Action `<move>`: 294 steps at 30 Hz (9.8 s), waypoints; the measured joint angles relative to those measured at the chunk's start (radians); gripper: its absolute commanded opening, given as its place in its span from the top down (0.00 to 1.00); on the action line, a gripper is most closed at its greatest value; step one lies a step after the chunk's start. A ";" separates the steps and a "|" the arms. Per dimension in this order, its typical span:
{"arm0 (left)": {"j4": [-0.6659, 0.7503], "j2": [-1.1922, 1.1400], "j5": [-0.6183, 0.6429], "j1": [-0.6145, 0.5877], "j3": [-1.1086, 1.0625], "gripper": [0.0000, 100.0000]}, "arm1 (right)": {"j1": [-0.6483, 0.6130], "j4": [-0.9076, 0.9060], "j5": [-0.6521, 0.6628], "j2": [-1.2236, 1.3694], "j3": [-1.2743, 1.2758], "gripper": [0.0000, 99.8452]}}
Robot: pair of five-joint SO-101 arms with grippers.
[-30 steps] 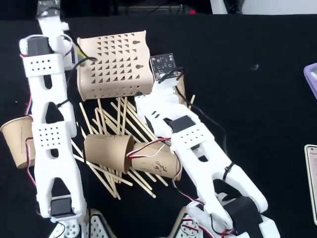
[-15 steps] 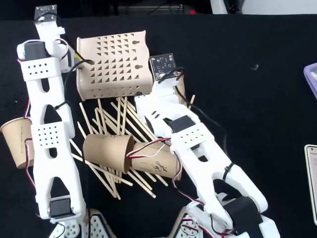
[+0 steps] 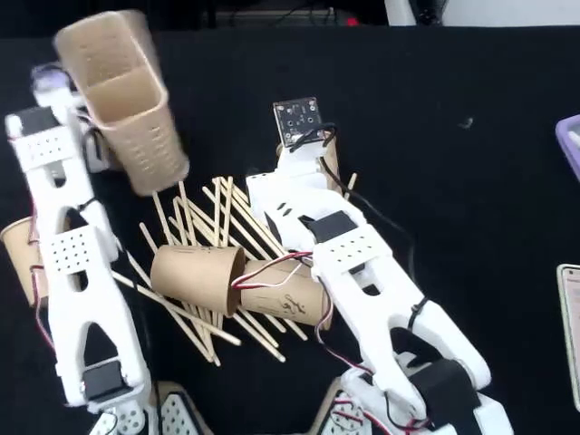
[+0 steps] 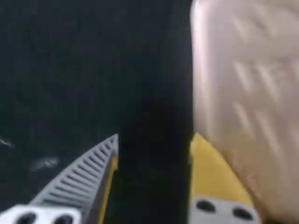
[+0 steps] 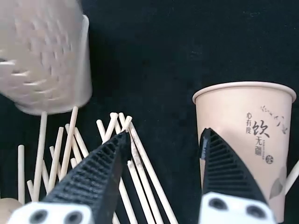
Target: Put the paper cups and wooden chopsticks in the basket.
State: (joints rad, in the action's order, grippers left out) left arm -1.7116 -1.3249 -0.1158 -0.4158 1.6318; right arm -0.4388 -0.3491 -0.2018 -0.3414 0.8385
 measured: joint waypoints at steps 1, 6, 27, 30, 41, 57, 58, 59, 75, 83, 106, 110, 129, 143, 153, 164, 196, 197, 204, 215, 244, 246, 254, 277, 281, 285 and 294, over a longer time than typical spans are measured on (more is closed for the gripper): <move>0.000 0.005 -0.006 0.003 0.003 0.76 | 0.000 0.000 0.000 0.000 0.000 0.76; 0.000 0.002 0.000 0.028 0.002 0.76 | 0.000 0.000 0.000 0.000 0.000 0.76; 0.029 0.575 0.095 -0.064 0.002 0.76 | 0.000 0.000 0.000 0.000 0.000 0.76; 0.100 0.603 0.130 -0.032 0.002 0.76 | 0.000 0.000 0.000 0.000 0.000 0.76; 0.569 0.468 0.057 0.017 -0.175 0.76 | 0.000 0.000 0.000 0.000 0.009 0.76; 0.414 0.423 0.054 0.084 -0.206 0.97 | 0.000 0.000 0.000 0.000 0.009 0.95; 0.391 0.423 0.054 0.094 -0.193 0.97 | 0.000 0.000 0.000 0.000 0.009 0.98; 0.365 0.425 0.054 0.103 -0.186 0.97 | 0.000 0.000 0.000 0.000 0.009 0.99; 0.130 0.419 0.091 0.284 -0.009 0.97 | 0.005 -0.133 0.017 -0.330 0.012 0.76; 0.157 0.419 0.087 0.384 -0.009 0.97 | -0.066 -0.014 0.018 -0.269 0.018 0.73; 0.195 0.408 0.293 0.325 -0.011 0.97 | -0.186 0.048 -0.092 -0.207 -0.153 0.73; 0.183 0.408 0.293 0.325 -0.011 0.97 | -0.229 0.048 -0.095 -0.086 -0.163 0.73; 0.252 0.408 0.295 0.311 -0.011 0.79 | -0.176 0.003 -0.017 0.057 -0.279 0.99; 0.164 0.664 0.299 0.321 -0.011 0.79 | -0.167 0.094 -0.002 0.126 -0.290 0.99; -0.037 0.736 0.273 0.275 -0.011 0.79 | -0.089 0.120 0.000 0.130 -0.285 0.99; -0.048 0.763 0.273 0.245 -0.126 0.79 | -0.041 0.120 -0.052 0.141 -0.293 0.99; 0.520 1.688 0.311 0.342 -1.745 0.79 | -0.026 0.120 -0.054 0.141 -0.302 0.99; 0.523 1.688 0.311 0.344 -1.749 0.79 | -0.025 0.120 -0.054 0.141 -0.302 0.99; 0.582 1.688 0.313 0.348 -1.754 0.95 | -0.017 0.126 -0.057 0.138 -0.281 0.99; 0.813 1.577 0.255 0.388 -1.754 0.97 | -0.014 0.127 -0.058 0.060 -0.213 0.99; 0.783 1.588 -0.158 0.517 -1.774 0.97 | 0.184 -0.101 0.049 0.106 -0.486 0.72; 0.783 1.633 -0.195 0.542 -1.824 0.97 | 0.184 -0.101 0.049 0.160 -0.497 0.71; 0.783 1.755 -0.241 0.552 -1.953 0.97 | 0.183 -0.107 0.049 0.196 -0.499 0.71; 0.773 1.935 -0.244 0.621 -2.131 0.97 | 0.216 -0.107 0.278 0.210 -0.500 0.99; 0.773 1.939 -0.244 0.615 -2.131 0.97 | 0.239 -0.107 0.279 0.210 -0.499 0.99; 0.779 1.938 -0.244 0.591 -2.131 0.97 | 0.241 -0.109 0.279 0.209 -0.486 0.99; 0.968 1.916 -0.003 0.454 -2.139 0.74 | 0.270 -0.107 0.095 0.189 -0.417 0.99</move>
State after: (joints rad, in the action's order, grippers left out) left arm -0.7434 0.5915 -0.1189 0.0384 -0.5071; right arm -0.1688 -0.4565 -0.1066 -0.1527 0.4212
